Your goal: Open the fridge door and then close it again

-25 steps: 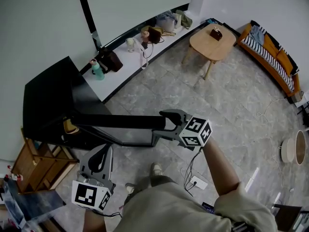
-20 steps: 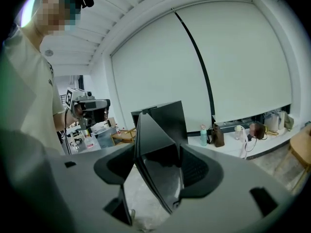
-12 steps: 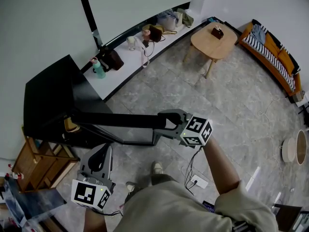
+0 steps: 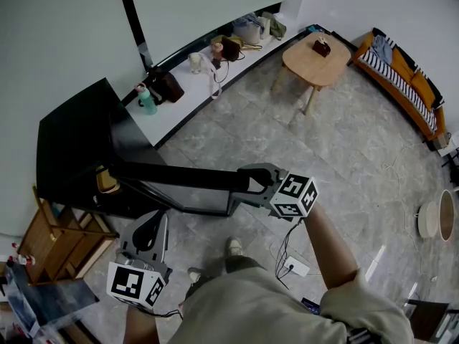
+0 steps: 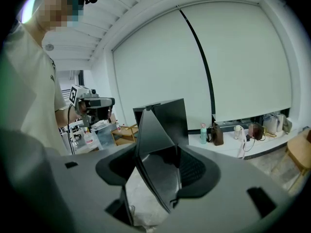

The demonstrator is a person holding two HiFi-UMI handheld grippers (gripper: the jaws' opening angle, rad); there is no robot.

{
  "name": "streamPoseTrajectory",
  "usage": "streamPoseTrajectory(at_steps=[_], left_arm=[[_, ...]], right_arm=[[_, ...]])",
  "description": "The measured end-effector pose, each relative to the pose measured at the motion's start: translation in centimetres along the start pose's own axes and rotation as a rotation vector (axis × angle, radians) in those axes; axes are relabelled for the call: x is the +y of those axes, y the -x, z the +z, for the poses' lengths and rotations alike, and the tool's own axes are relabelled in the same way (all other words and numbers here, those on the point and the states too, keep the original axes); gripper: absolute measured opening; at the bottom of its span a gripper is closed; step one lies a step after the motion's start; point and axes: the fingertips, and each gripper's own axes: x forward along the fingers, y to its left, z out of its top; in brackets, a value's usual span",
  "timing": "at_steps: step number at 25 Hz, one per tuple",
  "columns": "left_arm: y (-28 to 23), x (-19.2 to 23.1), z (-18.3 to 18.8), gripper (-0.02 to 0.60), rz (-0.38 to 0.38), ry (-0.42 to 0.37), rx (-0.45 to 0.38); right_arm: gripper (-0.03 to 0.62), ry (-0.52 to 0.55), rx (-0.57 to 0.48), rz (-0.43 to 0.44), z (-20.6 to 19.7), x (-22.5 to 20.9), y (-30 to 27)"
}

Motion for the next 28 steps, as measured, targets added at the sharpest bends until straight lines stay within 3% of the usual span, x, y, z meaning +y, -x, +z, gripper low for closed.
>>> streamPoseTrajectory(at_steps=[28], left_arm=[[7.5, 0.8, -3.6, 0.008, -0.028, 0.004, 0.015]], right_arm=[[0.235, 0.032, 0.093, -0.016, -2.0, 11.0, -1.0]])
